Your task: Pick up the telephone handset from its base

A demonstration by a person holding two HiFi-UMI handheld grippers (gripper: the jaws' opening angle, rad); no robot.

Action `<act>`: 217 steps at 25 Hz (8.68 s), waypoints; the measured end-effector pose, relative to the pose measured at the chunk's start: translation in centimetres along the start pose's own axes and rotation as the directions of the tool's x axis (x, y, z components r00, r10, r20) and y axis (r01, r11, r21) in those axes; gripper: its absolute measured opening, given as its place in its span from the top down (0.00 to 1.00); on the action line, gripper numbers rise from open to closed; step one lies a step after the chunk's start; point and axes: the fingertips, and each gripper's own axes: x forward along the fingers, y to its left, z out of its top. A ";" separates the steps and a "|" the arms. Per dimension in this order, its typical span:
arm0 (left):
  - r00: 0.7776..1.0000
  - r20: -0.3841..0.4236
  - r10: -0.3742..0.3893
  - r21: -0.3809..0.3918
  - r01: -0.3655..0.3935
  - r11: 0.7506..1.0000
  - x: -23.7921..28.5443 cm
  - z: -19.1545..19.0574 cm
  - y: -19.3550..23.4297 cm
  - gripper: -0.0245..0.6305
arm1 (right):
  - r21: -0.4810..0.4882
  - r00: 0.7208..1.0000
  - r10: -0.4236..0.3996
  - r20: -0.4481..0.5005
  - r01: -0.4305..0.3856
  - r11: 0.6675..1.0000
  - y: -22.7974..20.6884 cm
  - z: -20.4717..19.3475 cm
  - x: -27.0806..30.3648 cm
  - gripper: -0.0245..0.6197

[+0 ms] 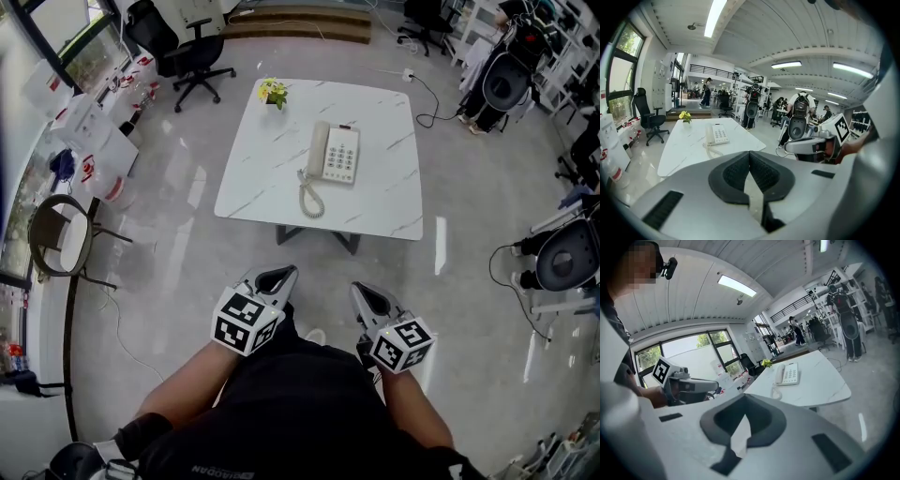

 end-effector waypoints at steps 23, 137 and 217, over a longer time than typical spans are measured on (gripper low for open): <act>0.999 0.015 -0.036 -0.059 0.037 0.998 9.1 7.3 11.3 0.96 | -0.032 0.997 -0.077 -0.029 0.076 0.997 -6.9 8.0 10.9 0.96; 0.997 -0.081 0.008 -0.117 -0.018 0.993 12.2 7.0 32.3 0.96 | -0.043 0.812 -0.464 -0.354 0.481 0.876 -25.2 8.6 42.5 0.60; 0.999 0.030 0.028 -0.077 -0.025 0.997 19.3 16.2 24.5 0.96 | 0.250 0.981 -0.127 0.148 0.087 0.964 -23.1 21.4 18.0 0.62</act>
